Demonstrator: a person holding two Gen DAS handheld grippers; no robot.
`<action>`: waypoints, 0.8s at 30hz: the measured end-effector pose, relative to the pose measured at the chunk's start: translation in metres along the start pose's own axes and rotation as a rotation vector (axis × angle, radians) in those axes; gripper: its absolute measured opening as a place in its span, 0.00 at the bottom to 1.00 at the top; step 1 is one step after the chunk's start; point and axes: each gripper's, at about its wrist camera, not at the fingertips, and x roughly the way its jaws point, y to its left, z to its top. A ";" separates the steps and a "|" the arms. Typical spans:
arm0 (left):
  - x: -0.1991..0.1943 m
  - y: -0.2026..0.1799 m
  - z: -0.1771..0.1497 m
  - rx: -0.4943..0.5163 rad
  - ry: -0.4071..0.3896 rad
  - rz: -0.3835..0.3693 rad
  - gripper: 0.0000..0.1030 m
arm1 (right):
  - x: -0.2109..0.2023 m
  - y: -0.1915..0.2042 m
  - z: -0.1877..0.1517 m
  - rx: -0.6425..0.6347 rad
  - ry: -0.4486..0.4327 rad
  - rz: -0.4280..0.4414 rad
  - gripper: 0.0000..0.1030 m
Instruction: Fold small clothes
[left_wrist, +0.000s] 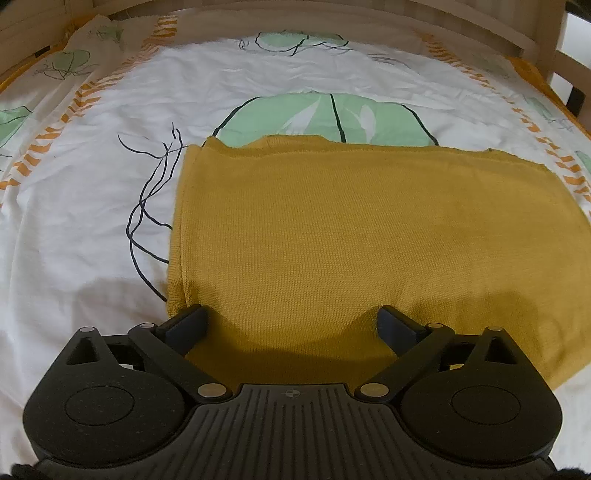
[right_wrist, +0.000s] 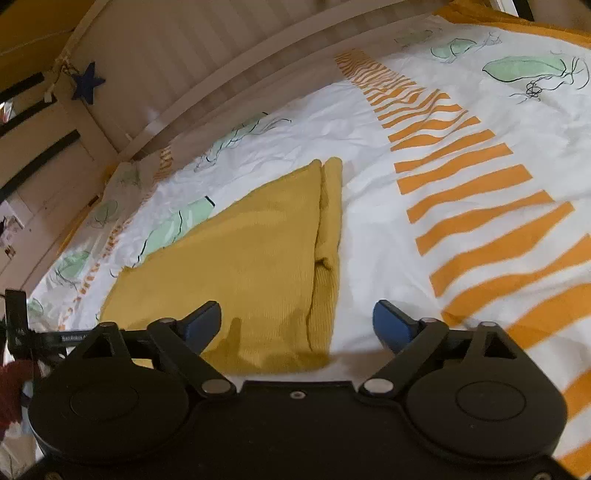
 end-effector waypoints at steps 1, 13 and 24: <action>0.000 0.000 0.000 -0.001 0.002 0.000 0.98 | 0.003 0.000 0.002 0.000 0.002 0.003 0.91; 0.002 0.000 0.001 0.001 0.009 0.003 0.99 | 0.046 -0.013 0.031 0.035 0.027 0.086 1.00; 0.005 -0.004 0.004 0.010 0.036 0.026 0.99 | 0.058 -0.013 0.036 0.008 0.011 0.098 1.00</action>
